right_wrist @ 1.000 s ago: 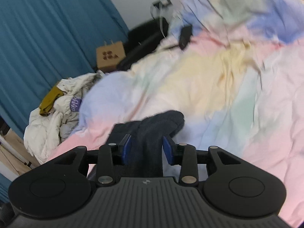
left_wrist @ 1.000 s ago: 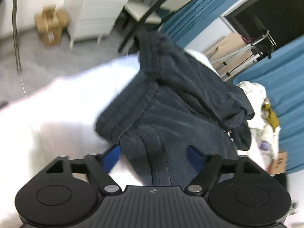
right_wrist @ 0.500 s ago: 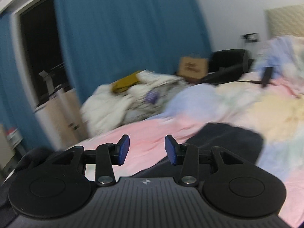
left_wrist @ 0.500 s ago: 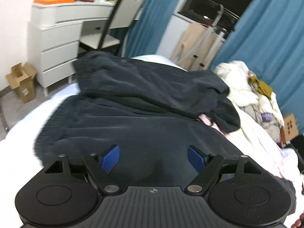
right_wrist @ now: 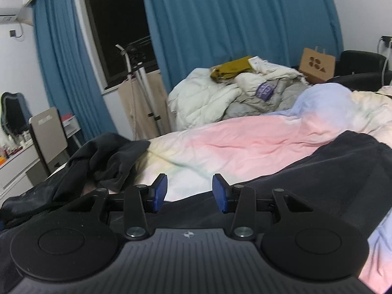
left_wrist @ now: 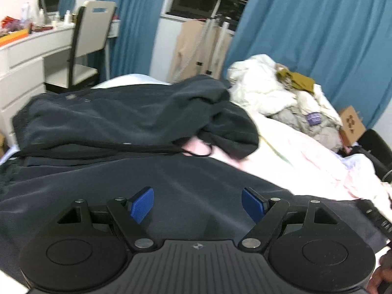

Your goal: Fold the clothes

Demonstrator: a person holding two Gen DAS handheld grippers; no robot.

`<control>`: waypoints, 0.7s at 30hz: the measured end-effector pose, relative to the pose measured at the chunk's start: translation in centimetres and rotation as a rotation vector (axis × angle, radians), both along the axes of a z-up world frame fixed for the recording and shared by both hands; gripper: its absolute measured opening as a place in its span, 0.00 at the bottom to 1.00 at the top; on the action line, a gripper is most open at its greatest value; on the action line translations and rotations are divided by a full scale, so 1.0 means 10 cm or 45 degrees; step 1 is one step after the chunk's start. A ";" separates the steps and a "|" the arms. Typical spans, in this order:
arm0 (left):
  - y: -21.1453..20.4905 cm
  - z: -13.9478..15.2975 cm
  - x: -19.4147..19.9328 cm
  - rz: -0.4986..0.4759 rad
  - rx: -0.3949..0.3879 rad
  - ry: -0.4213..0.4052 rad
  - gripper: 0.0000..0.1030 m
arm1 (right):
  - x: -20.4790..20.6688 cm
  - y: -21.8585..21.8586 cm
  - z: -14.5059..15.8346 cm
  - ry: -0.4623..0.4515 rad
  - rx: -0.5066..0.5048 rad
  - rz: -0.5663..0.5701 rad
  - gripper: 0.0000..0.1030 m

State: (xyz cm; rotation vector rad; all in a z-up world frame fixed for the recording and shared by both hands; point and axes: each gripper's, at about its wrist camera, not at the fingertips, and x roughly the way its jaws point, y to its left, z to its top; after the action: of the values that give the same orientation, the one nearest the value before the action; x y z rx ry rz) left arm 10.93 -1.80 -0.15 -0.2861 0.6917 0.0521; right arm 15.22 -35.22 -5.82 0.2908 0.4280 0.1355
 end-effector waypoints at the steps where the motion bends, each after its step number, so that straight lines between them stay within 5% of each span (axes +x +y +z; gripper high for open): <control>1: -0.05 -0.01 0.04 -0.014 0.002 -0.004 0.78 | -0.01 0.04 -0.01 0.001 0.004 0.017 0.42; 13: -0.06 -0.39 0.40 -0.074 0.026 -0.004 0.78 | 0.15 0.35 -0.16 0.058 0.003 0.213 0.43; 21: 0.15 -0.60 0.54 -0.062 -0.003 -0.043 0.78 | 0.70 0.77 -0.23 0.102 0.031 0.346 0.48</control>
State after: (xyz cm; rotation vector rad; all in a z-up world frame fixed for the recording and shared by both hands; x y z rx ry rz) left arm 16.30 -0.27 -6.15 -0.2718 0.6650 0.0005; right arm 22.24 -27.55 -8.08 0.2617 0.5445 0.3961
